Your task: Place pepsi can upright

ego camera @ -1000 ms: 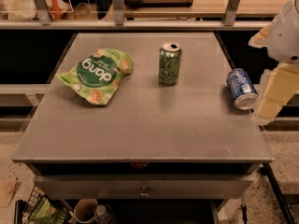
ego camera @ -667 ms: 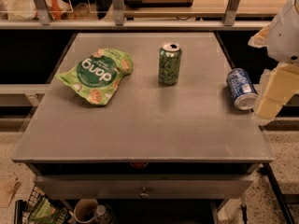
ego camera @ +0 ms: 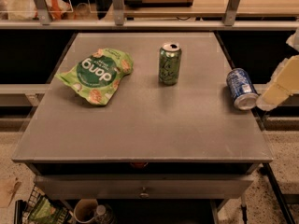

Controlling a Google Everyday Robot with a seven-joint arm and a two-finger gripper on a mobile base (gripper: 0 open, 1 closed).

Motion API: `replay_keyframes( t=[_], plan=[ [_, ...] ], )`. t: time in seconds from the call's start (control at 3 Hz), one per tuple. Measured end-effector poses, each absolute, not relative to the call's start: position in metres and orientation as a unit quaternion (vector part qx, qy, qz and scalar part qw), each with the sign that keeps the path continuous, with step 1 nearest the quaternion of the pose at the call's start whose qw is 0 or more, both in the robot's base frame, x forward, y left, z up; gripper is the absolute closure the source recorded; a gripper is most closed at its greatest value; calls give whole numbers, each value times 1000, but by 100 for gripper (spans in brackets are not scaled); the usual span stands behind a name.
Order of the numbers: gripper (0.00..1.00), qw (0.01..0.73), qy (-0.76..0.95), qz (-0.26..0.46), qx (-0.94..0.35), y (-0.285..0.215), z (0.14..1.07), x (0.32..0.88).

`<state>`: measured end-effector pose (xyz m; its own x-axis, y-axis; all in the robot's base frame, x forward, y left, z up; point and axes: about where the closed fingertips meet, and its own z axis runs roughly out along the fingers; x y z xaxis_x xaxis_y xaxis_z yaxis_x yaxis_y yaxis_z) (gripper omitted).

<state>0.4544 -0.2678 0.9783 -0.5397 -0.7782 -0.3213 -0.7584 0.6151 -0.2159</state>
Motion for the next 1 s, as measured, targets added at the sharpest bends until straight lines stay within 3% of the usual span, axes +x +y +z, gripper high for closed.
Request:
replay_keyframes(
  t=[1.0],
  plan=[
    [0, 131, 975, 38, -173, -343, 948, 503]
  ],
)
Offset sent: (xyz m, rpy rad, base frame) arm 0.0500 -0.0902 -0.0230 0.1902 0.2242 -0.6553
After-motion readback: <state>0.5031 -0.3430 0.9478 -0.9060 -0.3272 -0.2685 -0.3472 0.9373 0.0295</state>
